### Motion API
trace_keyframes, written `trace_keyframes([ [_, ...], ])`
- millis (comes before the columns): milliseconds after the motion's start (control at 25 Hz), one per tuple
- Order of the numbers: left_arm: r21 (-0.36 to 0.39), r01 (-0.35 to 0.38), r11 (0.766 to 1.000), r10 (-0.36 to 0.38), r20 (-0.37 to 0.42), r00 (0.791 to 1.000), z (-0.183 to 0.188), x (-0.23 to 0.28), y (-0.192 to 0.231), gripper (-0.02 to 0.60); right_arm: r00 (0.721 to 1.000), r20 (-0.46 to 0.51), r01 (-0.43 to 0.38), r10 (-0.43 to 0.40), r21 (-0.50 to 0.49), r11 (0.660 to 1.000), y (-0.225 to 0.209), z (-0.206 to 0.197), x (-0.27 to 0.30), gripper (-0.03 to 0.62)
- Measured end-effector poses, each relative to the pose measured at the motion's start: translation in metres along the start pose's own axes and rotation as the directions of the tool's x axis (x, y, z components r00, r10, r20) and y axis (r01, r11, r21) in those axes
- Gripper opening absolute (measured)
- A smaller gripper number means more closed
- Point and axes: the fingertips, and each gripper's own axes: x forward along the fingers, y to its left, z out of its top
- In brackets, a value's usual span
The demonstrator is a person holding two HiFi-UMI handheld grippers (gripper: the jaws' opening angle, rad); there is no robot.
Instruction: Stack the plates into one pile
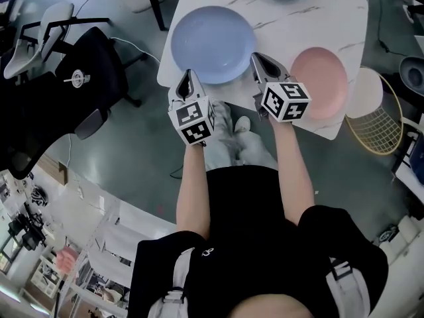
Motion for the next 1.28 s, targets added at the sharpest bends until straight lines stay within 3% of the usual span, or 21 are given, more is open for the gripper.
trace_keyframes([
  [160,-0.002,-0.005,1.0,0.005,-0.005,1.0,0.005,0.011,0.013,0.015,0.999,0.003,0.035,-0.035,-0.026,0.999,0.0,0.006,0.013,0.009],
  [360,-0.02,-0.001,1.0,0.0,-0.019,1.0,0.012,0.033,0.032,0.099,0.994,0.009,0.108,-0.108,-0.041,0.993,-0.012,0.012,0.027,0.01],
  [480,-0.024,-0.014,1.0,0.013,-0.03,0.999,0.014,0.045,0.041,0.143,0.991,-0.014,0.135,-0.136,-0.025,0.99,-0.02,0.011,0.035,0.132],
  [680,-0.05,-0.022,0.998,0.018,-0.079,0.997,0.013,0.064,0.053,0.207,0.978,-0.07,0.196,-0.195,-0.002,0.981,-0.033,0.003,0.043,0.173],
  [960,-0.095,0.01,0.995,-0.024,-0.141,0.99,-0.004,0.08,0.058,0.196,0.964,-0.143,0.23,-0.223,0.038,0.972,-0.043,-0.02,0.052,0.169],
  [1120,-0.092,0.034,0.995,-0.048,-0.153,0.987,-0.007,0.086,0.058,0.104,0.959,-0.151,0.246,-0.238,0.04,0.968,-0.047,-0.023,0.058,0.098],
  [1280,-0.127,0.059,0.99,-0.08,-0.167,0.983,-0.007,0.088,0.054,0.063,0.944,-0.17,0.293,-0.281,0.045,0.955,-0.052,-0.023,0.056,0.044],
])
